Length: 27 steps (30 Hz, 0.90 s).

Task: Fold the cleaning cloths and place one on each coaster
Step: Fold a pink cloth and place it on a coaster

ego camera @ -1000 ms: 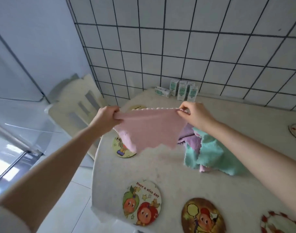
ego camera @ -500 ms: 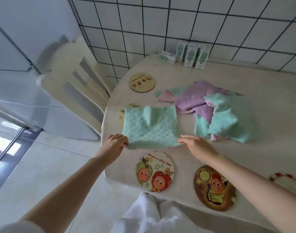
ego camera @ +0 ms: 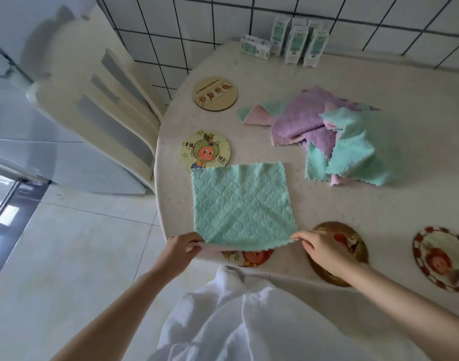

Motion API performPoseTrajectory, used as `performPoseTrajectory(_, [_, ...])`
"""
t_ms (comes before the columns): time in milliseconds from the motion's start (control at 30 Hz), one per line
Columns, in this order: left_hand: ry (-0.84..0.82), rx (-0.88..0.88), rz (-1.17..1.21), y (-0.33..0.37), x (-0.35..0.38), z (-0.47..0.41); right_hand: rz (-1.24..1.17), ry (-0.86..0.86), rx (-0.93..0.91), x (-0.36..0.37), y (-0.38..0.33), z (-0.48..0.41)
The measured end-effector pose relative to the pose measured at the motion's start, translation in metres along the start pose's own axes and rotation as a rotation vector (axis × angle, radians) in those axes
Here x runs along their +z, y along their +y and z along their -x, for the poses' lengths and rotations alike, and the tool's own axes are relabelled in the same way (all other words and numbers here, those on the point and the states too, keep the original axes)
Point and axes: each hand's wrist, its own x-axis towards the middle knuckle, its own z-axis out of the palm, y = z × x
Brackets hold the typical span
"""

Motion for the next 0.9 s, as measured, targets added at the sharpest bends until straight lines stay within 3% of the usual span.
performPoseTrajectory(133, [0.098, -0.170, 0.218, 0.008, -0.018, -0.031, -0.225, 0.211, 0.134, -0.017, -0.006, -0.031])
performPoseTrajectory(300, [0.214, -0.353, 0.418, 0.014, -0.035, -0.078, -0.499, 0.337, 0.315, -0.039, -0.013, -0.086])
performPoseTrajectory(600, [0.322, -0.584, 0.551, 0.010, -0.035, -0.148, -0.569, 0.271, 0.454, -0.040, 0.000, -0.176])
performPoseTrajectory(900, [0.331, -0.581, 0.474, 0.005, -0.033, -0.162, -0.578, 0.223, 0.518, -0.035, 0.028, -0.208])
